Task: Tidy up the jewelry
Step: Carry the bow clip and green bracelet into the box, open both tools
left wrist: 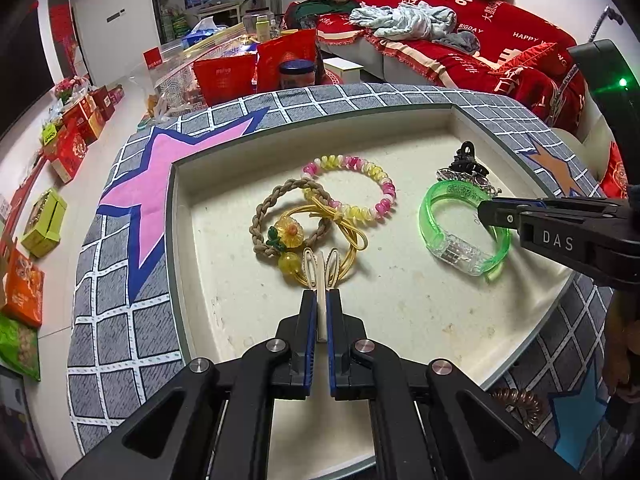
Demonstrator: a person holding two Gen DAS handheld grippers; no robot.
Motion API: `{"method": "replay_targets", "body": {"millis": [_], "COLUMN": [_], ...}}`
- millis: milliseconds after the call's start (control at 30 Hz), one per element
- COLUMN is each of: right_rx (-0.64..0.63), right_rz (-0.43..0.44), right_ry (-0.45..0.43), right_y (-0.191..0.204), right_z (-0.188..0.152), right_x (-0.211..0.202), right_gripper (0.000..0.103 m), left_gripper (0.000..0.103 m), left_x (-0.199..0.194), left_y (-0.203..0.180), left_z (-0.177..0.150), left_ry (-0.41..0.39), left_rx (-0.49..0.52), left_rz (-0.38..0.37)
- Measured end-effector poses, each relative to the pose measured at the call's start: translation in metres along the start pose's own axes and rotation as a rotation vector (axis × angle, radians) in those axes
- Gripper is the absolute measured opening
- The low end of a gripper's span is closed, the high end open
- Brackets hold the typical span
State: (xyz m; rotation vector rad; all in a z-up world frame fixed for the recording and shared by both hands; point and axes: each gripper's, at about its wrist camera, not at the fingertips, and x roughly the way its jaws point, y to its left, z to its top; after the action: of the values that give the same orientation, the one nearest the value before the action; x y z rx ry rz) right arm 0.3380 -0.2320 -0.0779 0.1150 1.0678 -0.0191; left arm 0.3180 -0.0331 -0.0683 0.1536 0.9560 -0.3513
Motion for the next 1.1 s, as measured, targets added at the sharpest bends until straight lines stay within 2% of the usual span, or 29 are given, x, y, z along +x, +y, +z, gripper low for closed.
{"method": "replay_targets", "body": {"millis": [100, 133, 167, 433, 767, 900, 1100], "right_rx": [0.011, 0.009, 0.007, 0.019, 0.039, 0.057, 0.063], "right_rz": [0.029, 0.032, 0.035, 0.072, 0.088, 0.098, 0.1], "right_ry": [0.008, 0.006, 0.002, -0.055, -0.102, -0.103, -0.099], "right_y": [0.0, 0.001, 0.001, 0.005, 0.002, -0.002, -0.003], "right_z": [-0.002, -0.003, -0.003, -0.007, -0.011, -0.011, -0.013], "right_x": [-0.002, -0.003, -0.005, -0.031, -0.052, -0.054, -0.053], "right_gripper": [0.026, 0.037, 0.043, 0.043, 0.046, 0.046, 0.046], "left_gripper": [0.022, 0.022, 0.022, 0.022, 0.022, 0.022, 0.022], "left_x": [-0.002, -0.003, -0.003, -0.014, -0.027, -0.03, -0.036], "left_y": [-0.001, -0.002, -0.002, -0.005, -0.002, 0.0, 0.004], "left_z": [-0.002, -0.002, -0.002, 0.0, 0.004, 0.005, 0.005], "left_ry": [-0.002, -0.004, -0.006, -0.032, -0.087, -0.104, -0.126], "left_rx": [-0.002, -0.003, -0.004, -0.013, -0.034, -0.037, -0.047], "left_rz": [-0.005, -0.009, -0.013, -0.026, 0.034, 0.076, 0.095]}}
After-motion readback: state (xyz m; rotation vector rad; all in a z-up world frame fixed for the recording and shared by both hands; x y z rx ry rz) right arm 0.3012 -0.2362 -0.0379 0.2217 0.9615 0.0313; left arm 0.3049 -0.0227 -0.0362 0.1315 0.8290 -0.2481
